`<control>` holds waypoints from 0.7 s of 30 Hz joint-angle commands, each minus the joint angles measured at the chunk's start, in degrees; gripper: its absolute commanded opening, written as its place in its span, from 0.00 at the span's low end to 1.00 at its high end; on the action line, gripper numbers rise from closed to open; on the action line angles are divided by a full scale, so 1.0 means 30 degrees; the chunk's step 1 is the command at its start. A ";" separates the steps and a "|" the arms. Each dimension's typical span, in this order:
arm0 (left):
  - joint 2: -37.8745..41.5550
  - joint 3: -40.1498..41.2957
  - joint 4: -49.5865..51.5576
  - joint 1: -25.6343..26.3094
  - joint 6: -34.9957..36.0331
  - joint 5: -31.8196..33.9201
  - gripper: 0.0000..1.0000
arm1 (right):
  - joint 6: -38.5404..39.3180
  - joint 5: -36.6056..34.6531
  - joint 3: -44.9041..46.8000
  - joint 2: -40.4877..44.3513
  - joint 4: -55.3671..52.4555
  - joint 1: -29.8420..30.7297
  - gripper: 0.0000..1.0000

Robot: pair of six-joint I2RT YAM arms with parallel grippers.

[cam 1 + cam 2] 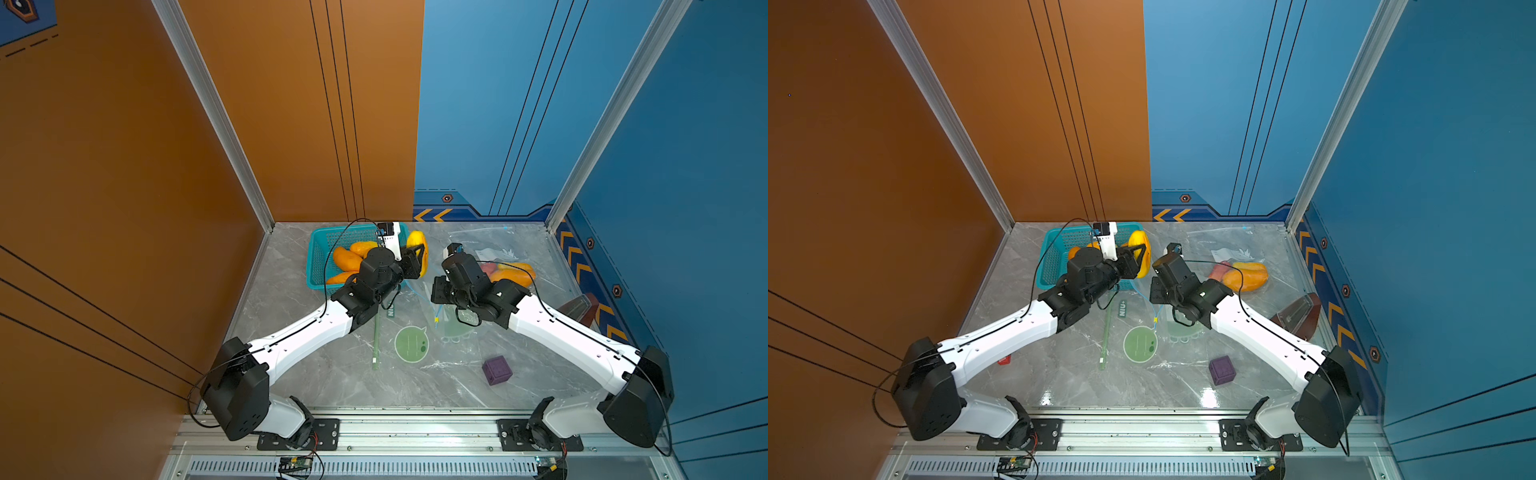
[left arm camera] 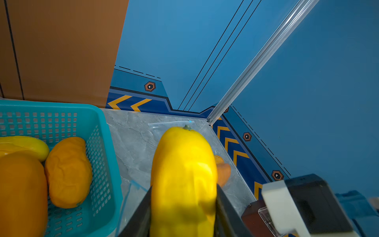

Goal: Place the mango in a zip-top bag and seal the zipper
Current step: Place the mango in the zipper food storage bag.

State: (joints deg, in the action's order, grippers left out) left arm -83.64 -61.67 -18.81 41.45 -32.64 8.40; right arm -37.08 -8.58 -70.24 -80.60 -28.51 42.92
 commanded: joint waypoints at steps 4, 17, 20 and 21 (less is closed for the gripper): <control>-0.0102 0.0749 -0.3050 0.0792 0.0298 0.0196 0.13 | -0.1300 0.0881 0.0132 0.1024 0.0642 -0.0621 0.00; -0.0349 0.2451 -0.4789 0.1562 -0.0222 0.0364 0.52 | -0.2641 0.1725 0.0511 0.1683 0.1532 -0.1738 0.00; -0.0165 0.2449 -0.4776 0.1549 -0.0194 0.0111 0.74 | -0.2627 0.1737 0.0506 0.1584 0.1539 -0.1812 0.00; -0.0057 0.2436 -0.4776 0.1547 -0.0197 0.0055 0.75 | -0.2639 0.1724 0.0509 0.1553 0.1536 -0.1824 0.00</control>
State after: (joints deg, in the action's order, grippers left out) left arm -84.36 -55.13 -31.44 45.56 -33.45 9.06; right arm -44.01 -3.97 -69.43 -76.82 -24.86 37.85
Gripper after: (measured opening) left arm 0.736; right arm 0.046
